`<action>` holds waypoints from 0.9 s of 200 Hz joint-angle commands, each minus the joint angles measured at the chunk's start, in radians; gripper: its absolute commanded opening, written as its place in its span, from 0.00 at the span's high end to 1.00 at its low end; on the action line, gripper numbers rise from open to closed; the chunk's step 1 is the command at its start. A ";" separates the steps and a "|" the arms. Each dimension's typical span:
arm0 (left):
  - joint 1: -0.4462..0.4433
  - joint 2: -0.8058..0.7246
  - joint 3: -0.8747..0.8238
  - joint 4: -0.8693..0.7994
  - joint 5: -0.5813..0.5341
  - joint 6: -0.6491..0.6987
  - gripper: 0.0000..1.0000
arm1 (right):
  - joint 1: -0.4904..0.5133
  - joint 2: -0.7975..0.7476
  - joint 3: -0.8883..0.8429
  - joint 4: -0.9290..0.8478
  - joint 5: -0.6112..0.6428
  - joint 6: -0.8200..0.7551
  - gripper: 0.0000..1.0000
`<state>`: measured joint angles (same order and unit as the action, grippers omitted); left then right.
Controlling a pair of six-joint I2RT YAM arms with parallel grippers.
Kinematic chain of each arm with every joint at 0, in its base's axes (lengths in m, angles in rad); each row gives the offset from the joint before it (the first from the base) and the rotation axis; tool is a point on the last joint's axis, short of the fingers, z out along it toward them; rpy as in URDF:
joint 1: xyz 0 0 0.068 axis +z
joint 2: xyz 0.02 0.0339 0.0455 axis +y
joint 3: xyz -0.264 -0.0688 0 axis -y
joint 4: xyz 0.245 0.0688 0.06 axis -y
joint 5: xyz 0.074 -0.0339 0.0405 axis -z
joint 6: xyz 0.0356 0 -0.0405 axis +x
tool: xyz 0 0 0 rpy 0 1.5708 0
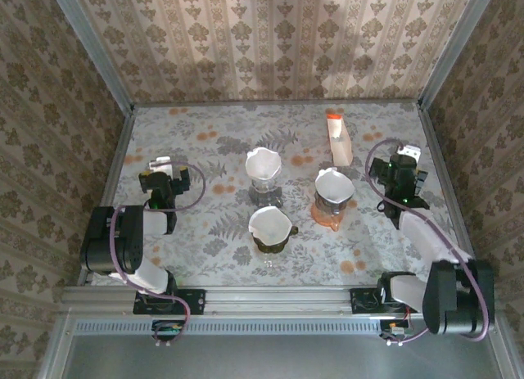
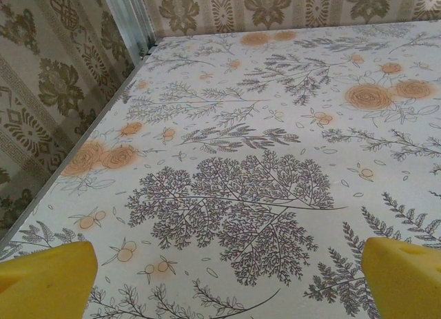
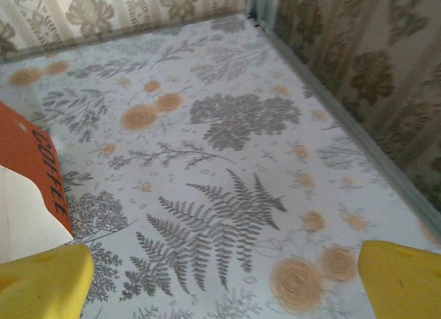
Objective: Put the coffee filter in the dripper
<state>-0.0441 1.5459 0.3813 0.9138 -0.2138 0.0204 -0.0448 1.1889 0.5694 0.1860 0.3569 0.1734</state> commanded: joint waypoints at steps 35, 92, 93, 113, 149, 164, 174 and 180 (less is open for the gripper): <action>0.004 0.002 -0.005 0.027 0.015 0.006 0.00 | -0.013 0.272 -0.049 0.394 -0.117 0.024 0.00; 0.004 0.003 -0.005 0.027 0.014 0.006 0.00 | -0.001 0.322 0.046 0.268 -0.184 -0.016 0.00; 0.004 0.003 -0.005 0.027 0.014 0.006 0.00 | -0.001 0.321 0.044 0.271 -0.184 -0.017 0.00; 0.004 0.003 -0.005 0.027 0.013 0.006 0.00 | 0.017 0.301 -0.008 0.350 -0.197 -0.046 0.00; 0.004 0.002 -0.005 0.027 0.014 0.006 0.00 | 0.076 0.373 -0.219 0.832 -0.098 -0.093 0.00; 0.004 0.003 -0.005 0.027 0.013 0.006 0.00 | 0.077 0.336 -0.184 0.703 -0.100 -0.087 0.00; 0.004 0.004 -0.005 0.027 0.014 0.006 0.00 | 0.085 0.354 -0.190 0.740 -0.089 -0.093 0.00; 0.004 0.003 -0.005 0.027 0.014 0.006 0.00 | 0.085 0.340 -0.183 0.701 -0.086 -0.089 0.00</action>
<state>-0.0441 1.5459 0.3809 0.9138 -0.2089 0.0204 0.0364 1.5311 0.3714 0.7761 0.2207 0.0994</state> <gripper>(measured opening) 0.998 0.999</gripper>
